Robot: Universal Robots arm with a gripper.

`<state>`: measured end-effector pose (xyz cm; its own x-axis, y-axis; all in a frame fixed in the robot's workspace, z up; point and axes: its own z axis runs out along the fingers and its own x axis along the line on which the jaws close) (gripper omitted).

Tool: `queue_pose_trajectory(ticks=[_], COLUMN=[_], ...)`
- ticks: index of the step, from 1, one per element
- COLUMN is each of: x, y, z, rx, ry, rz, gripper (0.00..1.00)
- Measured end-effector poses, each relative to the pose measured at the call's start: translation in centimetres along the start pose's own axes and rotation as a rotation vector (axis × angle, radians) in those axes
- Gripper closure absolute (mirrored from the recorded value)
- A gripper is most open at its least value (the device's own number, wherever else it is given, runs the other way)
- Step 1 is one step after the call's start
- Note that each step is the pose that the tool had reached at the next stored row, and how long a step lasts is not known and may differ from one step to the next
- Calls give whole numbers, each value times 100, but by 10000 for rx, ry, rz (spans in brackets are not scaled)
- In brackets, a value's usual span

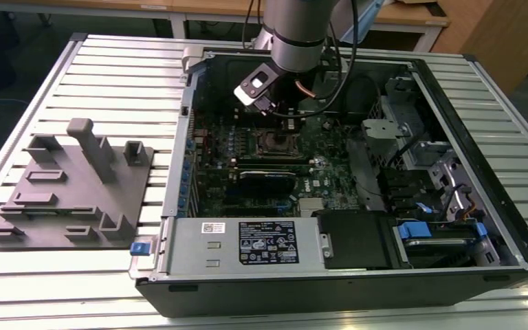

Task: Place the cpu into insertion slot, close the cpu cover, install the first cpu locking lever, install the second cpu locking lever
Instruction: 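Install the first cpu locking lever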

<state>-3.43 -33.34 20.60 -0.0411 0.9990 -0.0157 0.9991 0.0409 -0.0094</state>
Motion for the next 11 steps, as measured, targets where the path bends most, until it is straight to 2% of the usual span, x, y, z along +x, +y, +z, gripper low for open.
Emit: queue_pose_trajectory(ticks=[6, 11], x=[0, -1], y=[1, 0], z=[-12, -53], rx=[0, 0], ry=[0, 0], rz=[0, 0], gripper=[90, 90])
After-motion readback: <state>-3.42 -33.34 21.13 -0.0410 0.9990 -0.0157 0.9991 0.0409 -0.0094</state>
